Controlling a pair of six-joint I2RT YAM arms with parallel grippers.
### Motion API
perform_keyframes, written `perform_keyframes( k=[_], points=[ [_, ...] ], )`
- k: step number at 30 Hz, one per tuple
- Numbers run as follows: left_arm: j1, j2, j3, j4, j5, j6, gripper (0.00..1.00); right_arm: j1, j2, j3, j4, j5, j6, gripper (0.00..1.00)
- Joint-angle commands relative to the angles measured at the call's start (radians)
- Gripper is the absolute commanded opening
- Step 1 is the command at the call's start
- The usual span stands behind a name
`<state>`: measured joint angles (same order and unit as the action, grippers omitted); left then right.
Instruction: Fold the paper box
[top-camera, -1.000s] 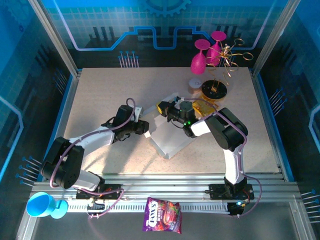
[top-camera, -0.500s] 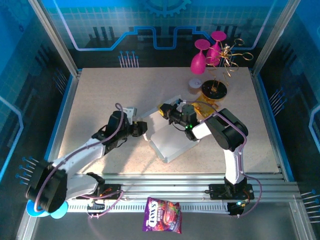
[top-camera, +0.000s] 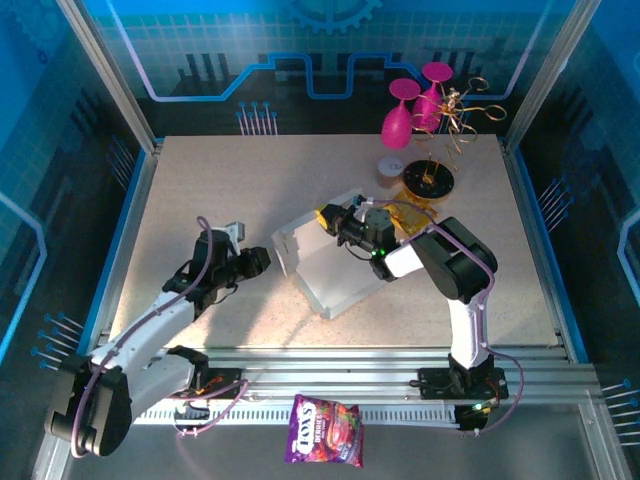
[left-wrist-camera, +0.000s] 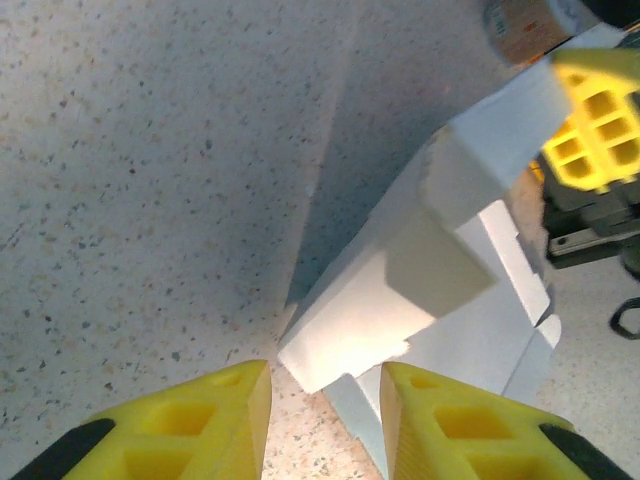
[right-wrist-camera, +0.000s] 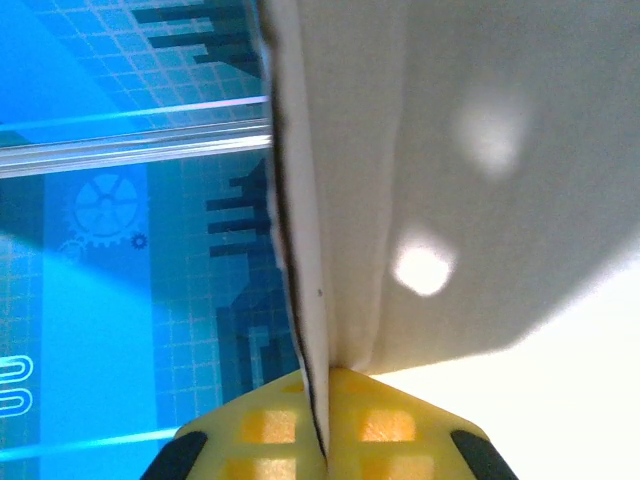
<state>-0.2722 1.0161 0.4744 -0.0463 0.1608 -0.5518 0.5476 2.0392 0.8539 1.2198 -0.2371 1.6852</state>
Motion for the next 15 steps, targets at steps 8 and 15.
perform_keyframes(
  k=[8,15],
  points=[
    [0.0,0.03,-0.054,0.167,-0.048,0.017,0.34,-0.037,-0.01,-0.015,0.204,-0.095,-0.045,0.0],
    [0.001,0.123,-0.041,0.226,-0.064,0.046,0.33,-0.057,0.05,-0.029,0.204,-0.177,-0.076,0.0]
  ],
)
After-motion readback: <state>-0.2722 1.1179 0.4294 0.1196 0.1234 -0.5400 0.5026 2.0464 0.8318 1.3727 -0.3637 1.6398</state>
